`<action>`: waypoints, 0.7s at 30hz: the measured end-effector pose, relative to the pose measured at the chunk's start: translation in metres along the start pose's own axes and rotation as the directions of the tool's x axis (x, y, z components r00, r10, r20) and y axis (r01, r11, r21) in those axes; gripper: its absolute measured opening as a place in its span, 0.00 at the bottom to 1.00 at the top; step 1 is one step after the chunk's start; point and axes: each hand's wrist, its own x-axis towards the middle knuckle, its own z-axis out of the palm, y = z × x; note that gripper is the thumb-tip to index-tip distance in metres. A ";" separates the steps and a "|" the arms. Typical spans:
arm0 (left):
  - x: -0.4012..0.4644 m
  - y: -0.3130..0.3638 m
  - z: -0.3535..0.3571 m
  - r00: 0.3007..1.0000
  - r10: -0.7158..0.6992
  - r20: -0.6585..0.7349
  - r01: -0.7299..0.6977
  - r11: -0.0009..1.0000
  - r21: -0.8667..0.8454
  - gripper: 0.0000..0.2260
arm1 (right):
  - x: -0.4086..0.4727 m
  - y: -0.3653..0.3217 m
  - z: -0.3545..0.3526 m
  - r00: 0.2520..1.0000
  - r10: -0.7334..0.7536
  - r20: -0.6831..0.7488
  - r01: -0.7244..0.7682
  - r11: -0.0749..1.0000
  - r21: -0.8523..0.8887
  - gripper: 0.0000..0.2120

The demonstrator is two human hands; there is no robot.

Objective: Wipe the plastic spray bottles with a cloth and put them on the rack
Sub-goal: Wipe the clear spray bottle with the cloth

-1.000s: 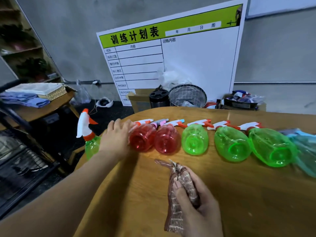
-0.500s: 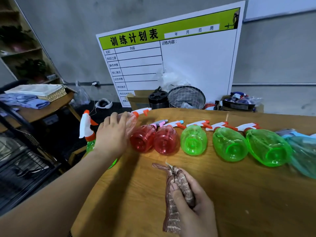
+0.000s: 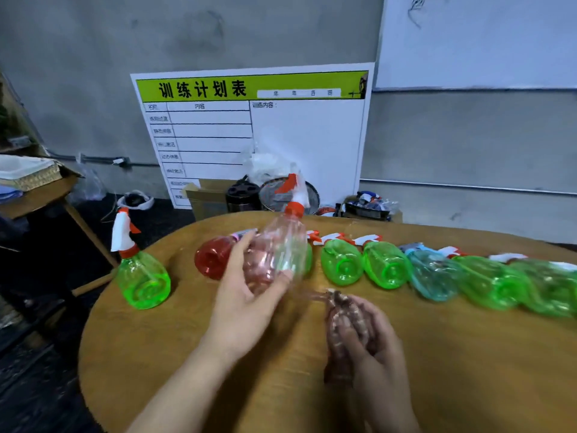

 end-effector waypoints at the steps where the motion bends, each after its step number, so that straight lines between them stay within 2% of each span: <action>1: -0.015 0.001 0.013 0.998 -0.057 0.025 0.060 0.991 -0.121 0.33 | 0.000 -0.006 -0.013 0.999 0.016 -0.036 -0.014 0.999 0.039 0.18; 3: -0.042 -0.001 0.035 0.981 -0.153 0.118 0.183 0.930 -0.318 0.33 | -0.002 -0.017 -0.037 0.996 0.053 -0.065 -0.045 0.991 0.125 0.14; 5: -0.059 -0.005 0.049 0.954 -0.212 0.213 0.287 0.854 -0.435 0.33 | -0.006 -0.025 -0.055 0.994 0.082 -0.070 -0.070 0.984 0.166 0.14; 9: -0.083 -0.015 0.072 0.888 -0.214 0.406 0.411 0.764 -0.497 0.36 | -0.019 -0.033 -0.079 0.988 0.100 -0.114 -0.075 0.976 0.207 0.22; 12: -0.088 -0.025 0.088 0.846 -0.226 0.482 0.472 0.738 -0.482 0.42 | -0.023 -0.035 -0.091 0.989 0.108 -0.106 -0.084 0.975 0.206 0.14; 15: -0.093 -0.035 0.100 0.847 -0.241 0.474 0.478 0.737 -0.478 0.41 | -0.025 -0.039 -0.094 0.993 0.088 -0.075 -0.077 0.987 0.145 0.13; 18: -0.100 -0.040 0.098 0.861 -0.198 0.469 0.411 0.815 -0.409 0.28 | -0.026 -0.044 -0.087 0.998 0.050 -0.039 -0.050 0.999 0.003 0.17; 21: -0.092 -0.046 0.091 0.878 -0.234 0.417 0.408 0.822 -0.398 0.28 | -0.015 -0.049 -0.080 0.999 0.035 -0.038 -0.038 0.997 -0.066 0.19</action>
